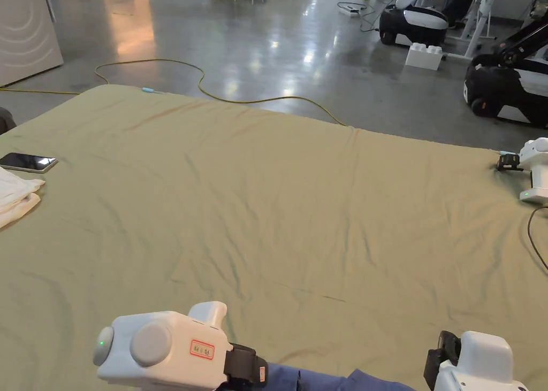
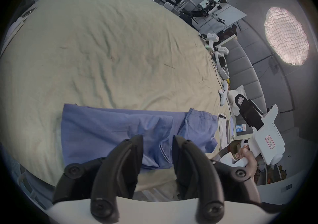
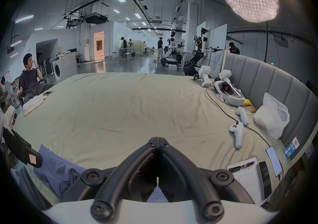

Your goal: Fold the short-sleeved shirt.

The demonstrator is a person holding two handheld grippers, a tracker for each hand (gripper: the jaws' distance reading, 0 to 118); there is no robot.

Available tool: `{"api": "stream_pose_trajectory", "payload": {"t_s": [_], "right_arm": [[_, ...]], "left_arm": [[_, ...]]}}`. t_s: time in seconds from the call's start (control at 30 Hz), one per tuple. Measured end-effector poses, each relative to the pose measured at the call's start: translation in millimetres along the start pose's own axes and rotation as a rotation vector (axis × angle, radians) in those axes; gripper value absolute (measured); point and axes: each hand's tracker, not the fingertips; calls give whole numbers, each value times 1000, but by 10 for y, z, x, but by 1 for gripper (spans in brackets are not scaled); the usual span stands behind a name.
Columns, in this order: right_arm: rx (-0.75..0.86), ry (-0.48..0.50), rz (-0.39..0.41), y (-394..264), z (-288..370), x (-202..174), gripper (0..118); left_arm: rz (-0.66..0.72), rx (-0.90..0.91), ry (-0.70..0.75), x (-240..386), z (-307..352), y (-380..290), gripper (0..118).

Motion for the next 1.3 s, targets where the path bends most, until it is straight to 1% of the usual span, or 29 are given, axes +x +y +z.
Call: {"api": "stream_pose_trajectory", "payload": {"t_s": [0.07, 0.1, 0.27, 0.33, 0.5, 0.57, 0.63, 0.77, 0.83, 0.87, 0.9, 0.97, 1.0, 1.07, 1.1, 1.17, 1.23, 1.3], "right_arm": [[-5, 2, -2, -16, -3, -3, 0], [-8, 2, -3, -25, -6, -6, 0], [-24, 4, 2, -62, -32, -15, 0], [-31, 6, 1, -70, -37, -13, 0], [-36, 5, 7, -88, -37, -9, 0], [-40, 5, 9, -91, -45, -14, 0], [-45, 7, 7, -97, -53, -19, 0], [-45, 14, 3, -93, -61, -33, 0], [-38, 18, 1, -70, -58, -40, 0], [-32, 20, -1, -50, -56, -43, 0], [-26, 24, -4, -28, -54, -46, 0], [-13, 28, -7, 13, -48, -56, 0], [-7, 30, -7, 34, -50, -64, 0], [-3, 37, -10, 70, -55, -74, 0], [0, 39, -10, 85, -55, -83, 0], [4, 40, -9, 100, -56, -96, 0], [4, 42, -13, 106, -59, -102, 0], [-1, 42, -17, 106, -63, -107, 0]], "left_arm": [[-7, 1, 36, -7, -79, -18, 27], [-19, -15, 57, 17, -173, -19, 22], [-115, -166, 152, 77, -718, -171, 14], [-132, -199, 99, 147, -816, -256, 13], [-174, -186, 75, 334, -878, -393, 13], [-166, -182, 77, 299, -937, -389, 13], [-119, -170, 47, 245, -926, -378, 13], [-131, -158, 0, 167, -728, -319, 13], [-129, -112, -50, 79, -513, -232, 13], [-121, -71, -53, 7, -376, -171, 13], [-113, -30, -48, 0, -157, -112, 16], [-92, 46, -30, -215, 121, -1, 17], [-70, 78, -19, -368, 242, 46, 26], [-12, 110, -18, -676, 407, 111, 50], [26, 123, -17, -833, 473, 112, 57], [82, 137, -64, -1119, 546, 91, 57], [138, 112, -88, -1379, 534, 30, 57], [168, 71, -115, -1467, 470, -71, 57]]}}
